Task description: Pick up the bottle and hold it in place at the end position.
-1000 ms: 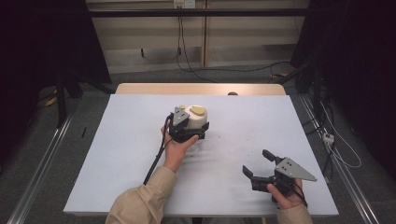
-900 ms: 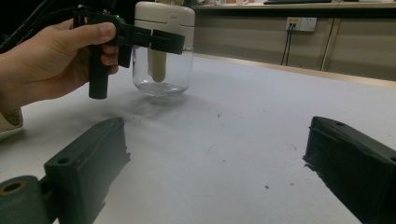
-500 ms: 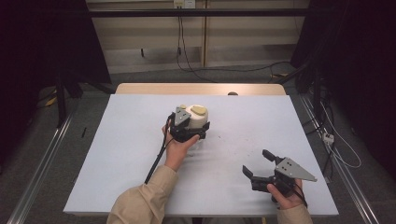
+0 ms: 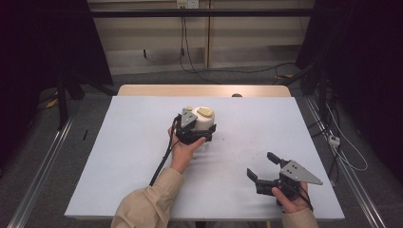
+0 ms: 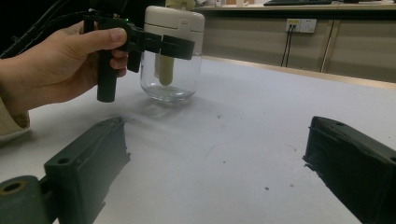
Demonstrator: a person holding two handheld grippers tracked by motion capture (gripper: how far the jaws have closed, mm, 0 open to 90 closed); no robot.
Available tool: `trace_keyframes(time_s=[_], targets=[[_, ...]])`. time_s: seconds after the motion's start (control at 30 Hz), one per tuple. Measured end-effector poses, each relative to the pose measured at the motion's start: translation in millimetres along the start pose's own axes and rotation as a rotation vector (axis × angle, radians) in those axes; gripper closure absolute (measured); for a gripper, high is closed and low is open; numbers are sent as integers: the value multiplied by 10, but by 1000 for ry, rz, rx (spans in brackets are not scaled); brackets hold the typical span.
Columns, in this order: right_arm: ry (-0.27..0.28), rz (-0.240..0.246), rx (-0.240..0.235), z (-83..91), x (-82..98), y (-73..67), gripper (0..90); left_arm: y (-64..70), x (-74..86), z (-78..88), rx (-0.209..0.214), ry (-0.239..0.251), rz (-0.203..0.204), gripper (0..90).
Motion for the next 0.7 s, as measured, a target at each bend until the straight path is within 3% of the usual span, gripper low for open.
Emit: trace_keyframes(time_s=[0.7], targets=[[0,-5,0,-6,7,8,48,40,61,-156,-12,0,-8,55]])
Point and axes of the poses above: each handheld gripper's, and its own axes: z roughly backward along the jaws, x roughly out of its underside, y roughly to its right, the point moved 2 cm from there along -z, roughly forward along the jaws, and after that the axes turned 1 degree about -z, right-handed, at the moved point
